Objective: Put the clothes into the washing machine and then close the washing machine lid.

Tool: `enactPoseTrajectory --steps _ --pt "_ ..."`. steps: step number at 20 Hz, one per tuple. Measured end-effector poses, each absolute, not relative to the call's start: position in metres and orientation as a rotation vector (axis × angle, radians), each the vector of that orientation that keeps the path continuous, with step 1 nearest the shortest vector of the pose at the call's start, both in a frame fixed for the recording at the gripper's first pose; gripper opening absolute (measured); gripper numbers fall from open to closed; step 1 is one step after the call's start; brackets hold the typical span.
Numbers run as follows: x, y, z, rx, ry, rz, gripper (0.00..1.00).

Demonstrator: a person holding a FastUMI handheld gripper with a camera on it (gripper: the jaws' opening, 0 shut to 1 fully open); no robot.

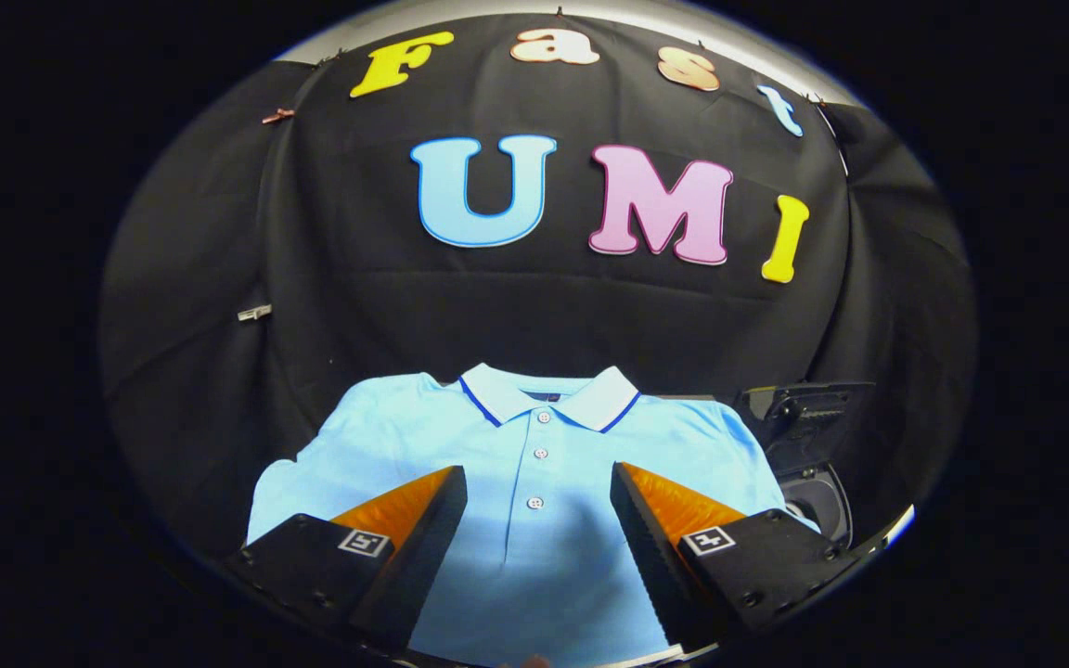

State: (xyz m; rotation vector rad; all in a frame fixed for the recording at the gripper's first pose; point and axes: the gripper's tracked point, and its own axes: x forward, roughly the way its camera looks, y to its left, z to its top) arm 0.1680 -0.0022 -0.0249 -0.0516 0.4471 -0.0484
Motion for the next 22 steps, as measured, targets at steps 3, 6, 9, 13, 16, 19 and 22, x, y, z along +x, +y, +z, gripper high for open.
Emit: enactPoseTrajectory --steps 3,6,9,13,16,19,22 --pt "0.187 -0.005 -0.034 -0.006 0.529 -0.073 0.98" --pt "0.201 -0.007 -0.046 0.036 0.624 -0.09 0.99" --pt "0.205 -0.01 -0.064 0.048 0.723 -0.11 0.99" --pt "0.206 -0.011 -0.068 0.018 0.78 -0.119 0.98" --pt "0.208 -0.012 -0.07 0.039 0.823 -0.145 0.99" --pt "0.211 -0.014 -0.072 0.042 0.872 -0.164 0.98" --pt "0.209 -0.014 -0.072 0.044 0.904 -0.178 0.94"
